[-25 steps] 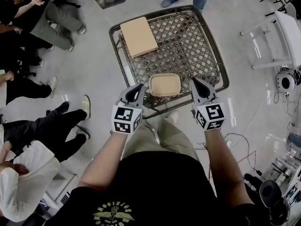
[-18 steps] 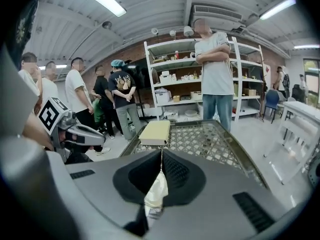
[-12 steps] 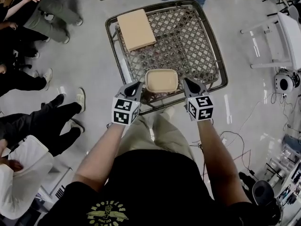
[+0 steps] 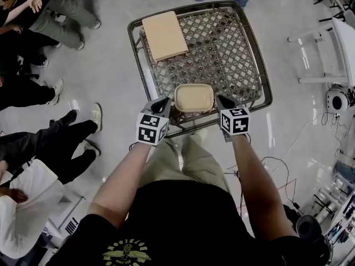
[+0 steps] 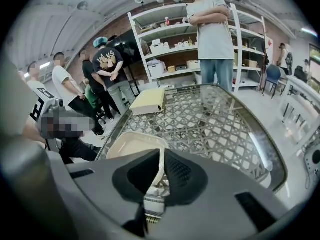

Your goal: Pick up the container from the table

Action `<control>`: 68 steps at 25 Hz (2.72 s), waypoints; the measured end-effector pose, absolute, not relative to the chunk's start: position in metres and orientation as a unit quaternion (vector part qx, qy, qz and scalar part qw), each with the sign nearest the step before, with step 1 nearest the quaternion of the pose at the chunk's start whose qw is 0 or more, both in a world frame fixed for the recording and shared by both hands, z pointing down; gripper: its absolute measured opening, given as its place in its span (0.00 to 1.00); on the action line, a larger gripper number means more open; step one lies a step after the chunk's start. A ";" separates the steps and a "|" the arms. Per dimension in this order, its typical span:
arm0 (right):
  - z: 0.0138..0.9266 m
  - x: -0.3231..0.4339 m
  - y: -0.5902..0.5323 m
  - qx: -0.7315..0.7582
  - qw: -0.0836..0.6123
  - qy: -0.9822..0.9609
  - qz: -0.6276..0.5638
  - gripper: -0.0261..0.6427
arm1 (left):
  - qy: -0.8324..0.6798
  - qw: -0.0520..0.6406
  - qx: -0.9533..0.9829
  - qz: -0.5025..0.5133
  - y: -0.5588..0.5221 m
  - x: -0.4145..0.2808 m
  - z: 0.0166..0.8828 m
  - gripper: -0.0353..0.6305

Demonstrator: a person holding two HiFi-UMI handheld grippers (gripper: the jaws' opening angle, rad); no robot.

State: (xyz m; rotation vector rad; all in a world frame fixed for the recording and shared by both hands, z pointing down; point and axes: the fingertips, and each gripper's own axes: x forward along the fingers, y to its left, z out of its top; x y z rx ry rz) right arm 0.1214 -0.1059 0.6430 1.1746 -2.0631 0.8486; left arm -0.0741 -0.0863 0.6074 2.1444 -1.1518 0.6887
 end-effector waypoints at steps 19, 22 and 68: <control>0.701 0.122 -0.107 0.433 0.280 -0.729 0.450 0.19 | -0.433 0.315 0.803 0.261 -0.079 -0.078 0.617 0.07; 0.703 0.118 -0.106 0.424 0.277 -0.728 0.463 0.18 | -0.434 0.318 0.802 0.259 -0.079 -0.079 0.617 0.07; 0.701 0.113 -0.108 0.423 0.271 -0.726 0.470 0.11 | -0.393 0.459 0.748 0.273 -0.096 -0.056 0.693 0.21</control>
